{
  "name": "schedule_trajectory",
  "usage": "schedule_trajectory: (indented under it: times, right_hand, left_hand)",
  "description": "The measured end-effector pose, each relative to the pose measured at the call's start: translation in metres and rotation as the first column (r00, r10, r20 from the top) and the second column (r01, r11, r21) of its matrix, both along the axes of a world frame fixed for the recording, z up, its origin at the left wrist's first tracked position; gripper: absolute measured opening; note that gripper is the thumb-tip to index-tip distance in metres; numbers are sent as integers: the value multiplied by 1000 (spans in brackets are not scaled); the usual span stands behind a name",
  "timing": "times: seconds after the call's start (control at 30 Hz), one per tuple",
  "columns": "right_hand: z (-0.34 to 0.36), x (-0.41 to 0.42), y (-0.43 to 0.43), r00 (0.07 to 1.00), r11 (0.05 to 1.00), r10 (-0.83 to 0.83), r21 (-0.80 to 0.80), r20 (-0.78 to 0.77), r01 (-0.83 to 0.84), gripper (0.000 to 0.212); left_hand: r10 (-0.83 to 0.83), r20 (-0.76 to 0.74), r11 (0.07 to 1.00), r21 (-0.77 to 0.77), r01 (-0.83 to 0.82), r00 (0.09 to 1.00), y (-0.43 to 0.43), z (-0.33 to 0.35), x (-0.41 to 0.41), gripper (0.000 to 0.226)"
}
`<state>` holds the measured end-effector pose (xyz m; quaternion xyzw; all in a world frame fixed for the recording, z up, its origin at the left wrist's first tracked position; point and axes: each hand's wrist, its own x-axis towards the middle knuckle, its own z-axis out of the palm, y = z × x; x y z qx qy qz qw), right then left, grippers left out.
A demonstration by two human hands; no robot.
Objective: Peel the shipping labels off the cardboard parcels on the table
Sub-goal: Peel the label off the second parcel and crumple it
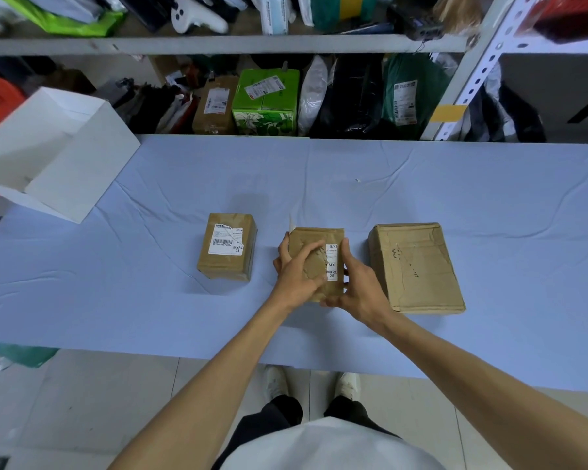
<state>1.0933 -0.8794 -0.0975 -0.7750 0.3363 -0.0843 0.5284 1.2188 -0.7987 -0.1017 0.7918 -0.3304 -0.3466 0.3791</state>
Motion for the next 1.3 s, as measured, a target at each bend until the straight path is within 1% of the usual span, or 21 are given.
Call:
schedule_trajectory:
  times: [0.03, 0.1, 0.33, 0.43, 0.47, 0.57, 0.6, 0.67, 0.7, 0.73, 0.9, 0.97, 1.0, 1.03, 1.07, 1.1, 1.13, 1.17, 1.23, 1.27, 1.3]
  right_hand:
    - [0, 0, 0, 1000, 1000, 4, -1, -4, -4, 101]
    - [1, -1, -1, 1000, 1000, 12, 3, -9, -12, 104]
    - [1, -1, -1, 1000, 1000, 7, 7, 5, -7, 101]
    - [1, -2, -1, 1000, 1000, 10, 10, -3, -10, 96]
    - [0, -3, -1, 1000, 1000, 11, 19, -8, -11, 92]
    - [-2, -4, -2, 1000, 1000, 6, 29, -18, -6, 61]
    - [-1, -3, -2, 1000, 999, -4, 47, -17, 5, 63]
    - [2, -1, -2, 999, 1000, 24, 18, -24, -24, 89]
    - [4, -1, -2, 999, 999, 38, -7, -25, -38, 97]
    - [4, -1, -3, 999, 999, 43, -7, -19, -44, 101]
    - [0, -2, -4, 999, 999, 37, -3, -25, -37, 101]
    - [0, -2, -5, 999, 1000, 20, 20, -31, -19, 96]
    - [0, -1, -5, 1000, 998, 4, 62, -31, -2, 94]
    - [0, 0, -5, 999, 997, 8, 76, -40, -5, 97]
    - [0, 0, -5, 999, 998, 9, 68, -52, -5, 106]
    - [0, 0, -5, 998, 999, 24, 31, -64, -22, 114]
    - [-1, 0, -5, 998, 999, 26, 33, -62, -24, 113]
    - [-1, -1, -5, 998, 999, 18, 51, -54, -15, 102]
    - [-6, -3, -8, 998, 998, 4, 63, -65, 0, 69]
    - [-7, -3, -8, 997, 998, -11, 62, -70, 15, 64]
    - [-6, -1, -8, 998, 998, -10, 58, -66, 14, 68]
  left_hand:
    - [-2, 8, 1000, 9, 1, 1000, 0, -1, 1, 65]
    - [-4, 5, 1000, 22, 4, 1000, -1, -1, 1, 66]
    - [8, -40, 1000, 8, -8, 999, -3, -1, 2, 61]
    - [8, -53, 1000, -1, -8, 999, -3, 1, 2, 56]
    - [2, -60, 1000, -3, -2, 998, -2, 2, 1, 53]
    - [-19, -57, 1000, 1, 19, 998, 0, 3, -1, 47]
    - [-27, -37, 1000, 5, 28, 999, 1, 2, -1, 49]
    - [-36, 9, 999, 18, 36, 999, 1, 0, 0, 58]
    - [-33, 24, 999, 25, 33, 999, 1, 0, 1, 63]
    - [-31, 34, 999, 30, 30, 999, 0, -1, 2, 66]
    - [-64, 83, 997, 38, 61, 994, -1, -7, 3, 63]
    - [-76, 93, 997, 40, 73, 993, -1, -8, 3, 63]
    - [-80, 96, 996, 42, 76, 992, -1, -9, 4, 63]
    - [-82, 96, 996, 43, 78, 992, -1, -9, 5, 62]
    - [-82, 93, 996, 44, 79, 992, -2, -9, 6, 62]
    - [-84, 88, 996, 46, 80, 993, -2, -9, 6, 60]
    - [-87, 80, 995, 48, 84, 993, -3, -8, 6, 58]
    - [-91, 68, 995, 54, 87, 994, -3, -7, 5, 55]
    - [-83, 39, 995, 63, 81, 996, -4, -4, 3, 48]
    - [-71, 25, 996, 63, 70, 997, -5, -3, 2, 46]
    - [-59, 12, 996, 60, 58, 998, -5, -2, 2, 46]
